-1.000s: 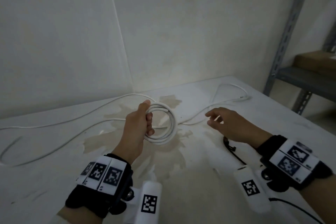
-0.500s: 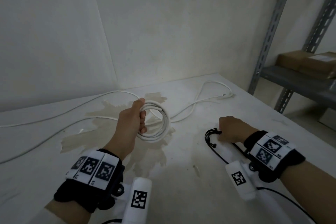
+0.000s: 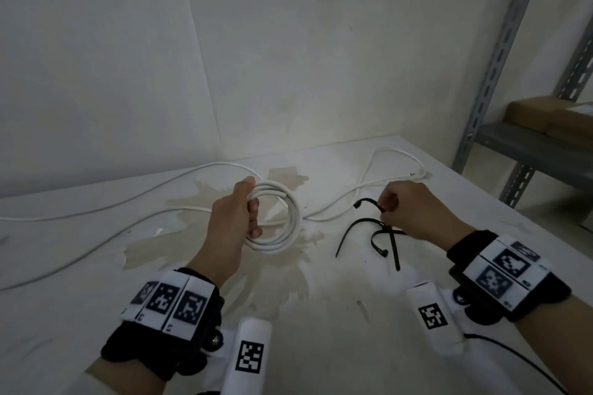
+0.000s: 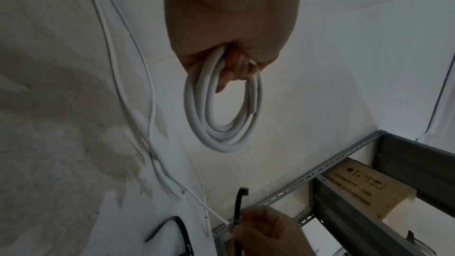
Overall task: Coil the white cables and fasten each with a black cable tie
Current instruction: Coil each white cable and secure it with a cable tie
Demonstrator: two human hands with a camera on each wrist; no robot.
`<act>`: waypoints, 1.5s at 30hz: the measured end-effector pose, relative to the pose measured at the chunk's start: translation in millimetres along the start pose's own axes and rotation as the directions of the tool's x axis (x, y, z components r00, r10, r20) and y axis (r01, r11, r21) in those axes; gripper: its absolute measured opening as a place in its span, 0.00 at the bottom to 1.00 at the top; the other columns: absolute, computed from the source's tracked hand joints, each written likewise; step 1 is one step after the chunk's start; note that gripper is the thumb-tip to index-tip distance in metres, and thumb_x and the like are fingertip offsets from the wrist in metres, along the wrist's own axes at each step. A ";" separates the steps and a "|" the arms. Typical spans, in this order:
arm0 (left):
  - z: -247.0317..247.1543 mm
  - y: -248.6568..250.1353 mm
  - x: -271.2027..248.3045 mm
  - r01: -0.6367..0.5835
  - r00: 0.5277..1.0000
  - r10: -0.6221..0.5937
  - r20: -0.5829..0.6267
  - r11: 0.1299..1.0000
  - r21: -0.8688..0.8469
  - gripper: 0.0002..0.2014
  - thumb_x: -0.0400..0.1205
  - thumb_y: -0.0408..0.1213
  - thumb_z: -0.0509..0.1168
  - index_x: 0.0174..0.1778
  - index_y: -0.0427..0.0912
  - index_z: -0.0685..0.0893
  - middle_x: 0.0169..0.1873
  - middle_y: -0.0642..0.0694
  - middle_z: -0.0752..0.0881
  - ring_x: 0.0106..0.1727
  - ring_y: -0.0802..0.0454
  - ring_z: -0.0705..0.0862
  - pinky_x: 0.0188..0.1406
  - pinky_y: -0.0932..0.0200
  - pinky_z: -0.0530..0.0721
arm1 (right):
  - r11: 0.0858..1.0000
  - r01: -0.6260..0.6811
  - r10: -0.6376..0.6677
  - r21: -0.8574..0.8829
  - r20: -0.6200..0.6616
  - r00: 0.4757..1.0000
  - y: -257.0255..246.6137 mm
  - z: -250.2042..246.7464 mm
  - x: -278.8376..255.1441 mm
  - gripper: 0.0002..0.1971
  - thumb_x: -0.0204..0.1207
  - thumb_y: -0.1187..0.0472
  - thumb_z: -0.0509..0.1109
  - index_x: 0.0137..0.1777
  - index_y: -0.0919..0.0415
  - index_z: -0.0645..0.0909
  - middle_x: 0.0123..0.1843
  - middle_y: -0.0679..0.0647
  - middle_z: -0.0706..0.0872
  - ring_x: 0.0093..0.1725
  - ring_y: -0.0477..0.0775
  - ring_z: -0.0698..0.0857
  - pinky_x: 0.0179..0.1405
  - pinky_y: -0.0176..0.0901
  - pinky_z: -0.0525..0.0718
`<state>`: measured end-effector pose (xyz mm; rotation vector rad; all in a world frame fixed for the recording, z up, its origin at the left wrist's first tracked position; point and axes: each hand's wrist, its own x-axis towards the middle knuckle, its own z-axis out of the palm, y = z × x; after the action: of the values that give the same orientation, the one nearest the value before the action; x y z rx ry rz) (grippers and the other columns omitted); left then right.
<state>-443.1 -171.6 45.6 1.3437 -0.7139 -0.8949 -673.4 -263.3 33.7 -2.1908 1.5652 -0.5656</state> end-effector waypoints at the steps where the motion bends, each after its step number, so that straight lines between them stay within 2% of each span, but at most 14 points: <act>1: -1.6 0.2 0.9 -0.008 1.000 0.007 -0.012 1.000 -0.009 0.19 0.83 0.43 0.58 0.25 0.44 0.69 0.16 0.53 0.68 0.15 0.58 0.62 0.20 0.60 0.65 | 0.995 0.036 -0.033 0.089 -0.034 0.999 -8.9 0.9 -1.6 0.08 0.70 0.70 0.71 0.44 0.58 0.78 0.39 0.48 0.79 0.41 0.49 0.79 0.31 0.27 0.73; 4: -7.0 1.6 3.0 -0.036 0.998 0.035 -0.053 0.999 -0.034 0.19 0.83 0.43 0.58 0.26 0.43 0.71 0.16 0.52 0.69 0.15 0.59 0.64 0.18 0.62 0.66 | 0.942 0.178 -0.158 0.285 -0.089 0.983 -45.3 9.3 -11.2 0.06 0.74 0.67 0.70 0.47 0.56 0.80 0.37 0.42 0.81 0.36 0.40 0.81 0.32 0.22 0.75; 8: -15.3 2.3 3.2 -0.087 0.989 0.084 -0.120 0.996 -0.026 0.20 0.83 0.43 0.58 0.24 0.42 0.70 0.18 0.50 0.69 0.14 0.59 0.65 0.20 0.60 0.67 | 0.828 0.314 -0.293 0.464 -0.119 0.949 -95.0 28.4 -26.6 0.08 0.77 0.65 0.68 0.53 0.58 0.86 0.33 0.39 0.82 0.26 0.38 0.81 0.28 0.22 0.75; 11: -21.8 3.1 2.1 -0.113 0.978 0.106 -0.179 0.993 -0.033 0.21 0.83 0.44 0.58 0.24 0.41 0.70 0.16 0.50 0.69 0.13 0.58 0.66 0.23 0.58 0.67 | 0.817 0.258 -0.272 0.516 -0.050 0.961 -120.7 46.6 -29.7 0.09 0.75 0.64 0.71 0.54 0.58 0.84 0.25 0.45 0.81 0.20 0.39 0.80 0.23 0.27 0.77; 14: -27.9 5.0 -0.9 -0.136 0.966 0.125 -0.228 0.990 -0.032 0.21 0.83 0.44 0.58 0.24 0.41 0.70 0.15 0.50 0.69 0.12 0.59 0.67 0.25 0.57 0.68 | 0.810 0.155 -0.179 0.565 -0.014 0.984 -138.7 61.9 -25.9 0.12 0.72 0.64 0.73 0.52 0.57 0.73 0.29 0.54 0.81 0.19 0.42 0.82 0.21 0.31 0.76; 17: -33.7 6.7 -4.7 -0.168 0.957 0.153 -0.246 0.985 -0.040 0.20 0.84 0.43 0.57 0.24 0.41 0.70 0.17 0.49 0.68 0.13 0.60 0.66 0.26 0.58 0.68 | 0.788 0.116 -0.131 0.605 -0.020 0.991 -154.4 70.0 -21.8 0.17 0.70 0.68 0.71 0.52 0.58 0.67 0.41 0.62 0.82 0.17 0.41 0.79 0.17 0.30 0.74; 20: -40.4 6.1 -7.3 -0.184 0.953 0.176 -0.246 0.983 -0.011 0.21 0.84 0.43 0.56 0.23 0.41 0.69 0.16 0.50 0.68 0.14 0.58 0.67 0.26 0.57 0.69 | 0.743 0.116 -0.106 0.659 -0.054 0.993 -167.0 74.2 -19.7 0.18 0.71 0.70 0.70 0.53 0.59 0.65 0.38 0.60 0.79 0.12 0.41 0.75 0.13 0.28 0.70; 24: -49.5 5.2 -10.5 -0.177 0.960 0.174 -0.221 0.984 0.008 0.22 0.84 0.43 0.56 0.23 0.41 0.70 0.13 0.52 0.68 0.14 0.59 0.68 0.26 0.57 0.70 | 0.658 0.140 -0.107 0.740 -0.092 0.990 -178.9 79.0 -22.2 0.18 0.71 0.68 0.72 0.45 0.51 0.65 0.30 0.56 0.79 0.20 0.48 0.81 0.19 0.35 0.78; 27: -58.1 7.0 -9.7 -0.137 0.968 0.134 -0.210 0.991 -0.003 0.20 0.84 0.43 0.55 0.26 0.40 0.73 0.13 0.52 0.68 0.14 0.57 0.68 0.25 0.58 0.69 | 0.572 0.141 -0.150 0.808 -0.066 0.986 -183.6 81.4 -26.8 0.17 0.72 0.67 0.73 0.43 0.51 0.65 0.29 0.56 0.79 0.20 0.46 0.83 0.21 0.33 0.78; 32: -76.0 12.8 -9.3 -0.193 0.972 0.194 -0.132 0.981 0.024 0.14 0.85 0.39 0.53 0.48 0.47 0.86 0.15 0.56 0.65 0.17 0.60 0.65 0.21 0.63 0.70 | 0.544 0.148 -0.212 0.826 -0.035 0.977 -189.0 85.8 -31.5 0.15 0.72 0.66 0.73 0.42 0.55 0.67 0.30 0.58 0.81 0.19 0.46 0.83 0.21 0.35 0.80; 37: -91.0 18.6 -11.0 -0.191 0.973 0.186 -0.137 0.981 -0.030 0.15 0.85 0.38 0.54 0.37 0.46 0.83 0.15 0.55 0.64 0.18 0.60 0.63 0.18 0.65 0.68 | 0.548 0.222 -0.352 0.807 -0.019 0.936 -192.2 91.8 -31.5 0.09 0.72 0.67 0.73 0.40 0.57 0.76 0.31 0.55 0.82 0.24 0.47 0.85 0.28 0.38 0.85; 41: -98.7 20.4 -11.9 -0.183 0.969 0.163 -0.188 0.979 -0.093 0.18 0.84 0.38 0.57 0.25 0.46 0.72 0.14 0.54 0.63 0.17 0.59 0.61 0.15 0.67 0.66 | 0.545 0.375 -0.563 0.750 -0.004 0.827 -188.2 98.1 -36.3 0.12 0.76 0.75 0.65 0.51 0.60 0.85 0.42 0.47 0.85 0.39 0.40 0.86 0.44 0.31 0.83; 43: -99.3 20.5 -12.1 -0.188 0.967 0.166 -0.194 0.977 -0.096 0.19 0.84 0.38 0.57 0.24 0.45 0.71 0.14 0.55 0.63 0.15 0.60 0.61 0.14 0.67 0.65 | 0.545 0.454 -0.625 0.705 -0.020 0.781 -187.5 97.8 -38.9 0.11 0.73 0.73 0.69 0.52 0.61 0.86 0.46 0.47 0.83 0.44 0.42 0.85 0.48 0.33 0.83; 45: -99.5 19.7 -12.7 -0.208 0.964 0.187 -0.187 0.973 -0.097 0.18 0.84 0.38 0.57 0.26 0.45 0.71 0.13 0.55 0.63 0.15 0.60 0.61 0.14 0.68 0.65 | 0.520 0.515 -0.653 0.681 -0.071 0.754 -187.4 96.5 -39.1 0.08 0.70 0.68 0.74 0.48 0.59 0.88 0.46 0.47 0.80 0.44 0.41 0.83 0.46 0.31 0.81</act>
<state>-361.5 -110.6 54.7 1.2079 -0.6364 -0.6388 -484.9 -162.1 47.4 -2.0339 0.3233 -0.9033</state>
